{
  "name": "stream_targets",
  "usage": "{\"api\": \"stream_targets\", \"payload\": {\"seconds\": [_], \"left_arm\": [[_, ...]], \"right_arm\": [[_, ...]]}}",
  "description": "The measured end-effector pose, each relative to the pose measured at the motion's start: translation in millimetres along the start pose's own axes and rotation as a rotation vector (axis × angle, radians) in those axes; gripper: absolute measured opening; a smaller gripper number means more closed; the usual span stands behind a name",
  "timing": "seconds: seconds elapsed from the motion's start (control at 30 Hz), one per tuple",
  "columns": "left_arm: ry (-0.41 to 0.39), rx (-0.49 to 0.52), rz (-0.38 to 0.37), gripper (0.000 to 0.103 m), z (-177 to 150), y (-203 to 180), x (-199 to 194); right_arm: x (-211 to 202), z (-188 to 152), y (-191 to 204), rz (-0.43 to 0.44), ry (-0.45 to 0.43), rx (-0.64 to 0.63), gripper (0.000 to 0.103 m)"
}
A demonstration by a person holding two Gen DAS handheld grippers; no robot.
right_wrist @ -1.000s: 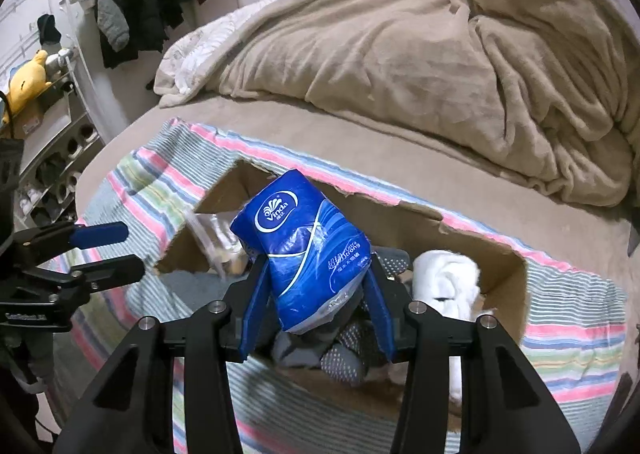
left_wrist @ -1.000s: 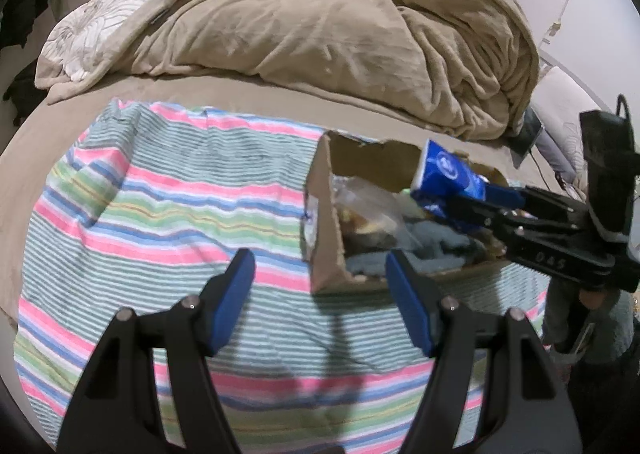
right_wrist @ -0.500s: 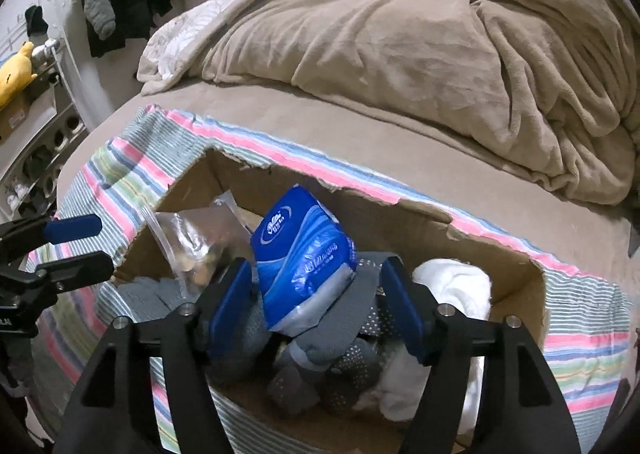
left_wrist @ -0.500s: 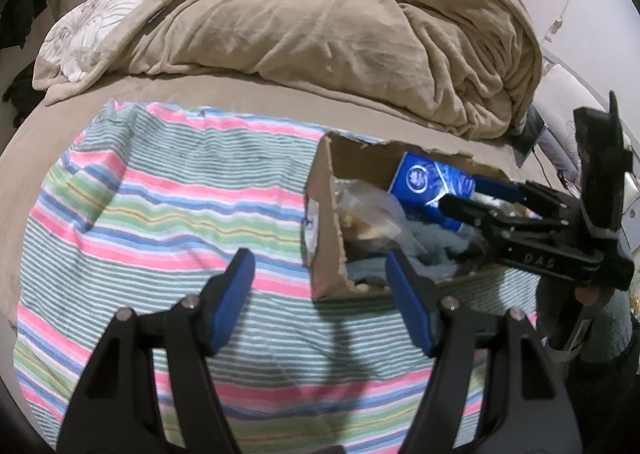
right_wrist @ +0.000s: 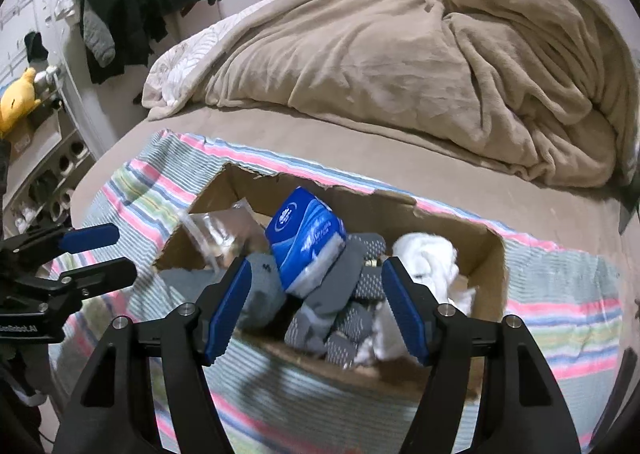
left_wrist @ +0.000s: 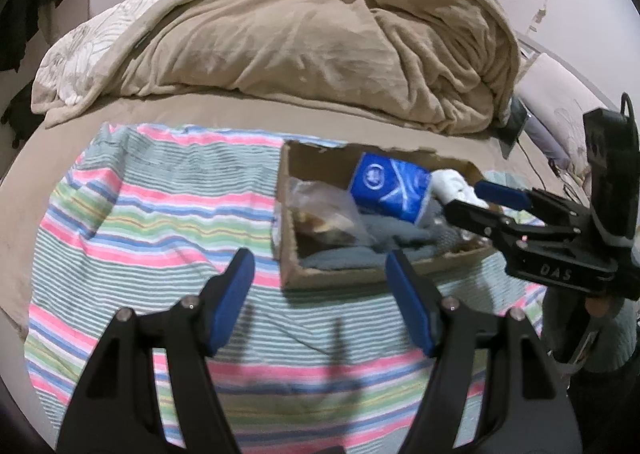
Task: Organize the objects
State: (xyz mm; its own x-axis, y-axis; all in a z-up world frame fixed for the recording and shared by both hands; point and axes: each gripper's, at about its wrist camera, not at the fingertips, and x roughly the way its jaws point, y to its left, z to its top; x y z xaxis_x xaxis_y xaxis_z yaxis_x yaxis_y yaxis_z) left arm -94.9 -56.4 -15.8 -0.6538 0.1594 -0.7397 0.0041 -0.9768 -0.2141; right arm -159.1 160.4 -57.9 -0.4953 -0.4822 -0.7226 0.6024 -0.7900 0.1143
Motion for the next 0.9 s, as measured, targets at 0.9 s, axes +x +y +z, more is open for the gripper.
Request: {"api": "stream_targets", "payload": {"seconds": [0.9], "left_arm": [[-0.010, 0.068, 0.020, 0.085, -58, -75, -51]], "right_arm": [[-92, -64, 6, -0.027, -0.032, 0.074, 0.077]]}}
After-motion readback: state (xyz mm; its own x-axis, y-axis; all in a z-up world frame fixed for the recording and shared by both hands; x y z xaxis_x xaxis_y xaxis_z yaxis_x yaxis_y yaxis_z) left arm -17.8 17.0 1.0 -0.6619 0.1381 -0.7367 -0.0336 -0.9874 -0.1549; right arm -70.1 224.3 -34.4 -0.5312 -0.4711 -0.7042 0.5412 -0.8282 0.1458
